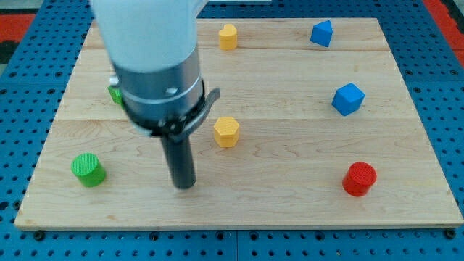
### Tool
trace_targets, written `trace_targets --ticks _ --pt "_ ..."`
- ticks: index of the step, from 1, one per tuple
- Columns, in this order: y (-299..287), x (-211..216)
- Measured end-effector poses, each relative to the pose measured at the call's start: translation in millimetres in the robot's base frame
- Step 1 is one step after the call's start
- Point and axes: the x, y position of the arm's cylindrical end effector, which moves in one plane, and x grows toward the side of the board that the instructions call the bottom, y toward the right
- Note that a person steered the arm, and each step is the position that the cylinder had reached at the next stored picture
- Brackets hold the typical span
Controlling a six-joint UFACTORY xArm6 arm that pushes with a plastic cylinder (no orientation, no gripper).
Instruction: Move the green circle diagonally below the green star
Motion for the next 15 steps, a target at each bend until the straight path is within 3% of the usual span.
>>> trace_targets --ticks 2,3,4,5,6,7,9,10,12,15 --pt "-26 19" --pt "-90 19" --pt "-104 18" --pt "-196 -15" --pt "-203 -20" --pt "-202 -20" --pt "-137 -23" --pt "-137 -24" --pt "-83 -44" --pt "-72 -82"
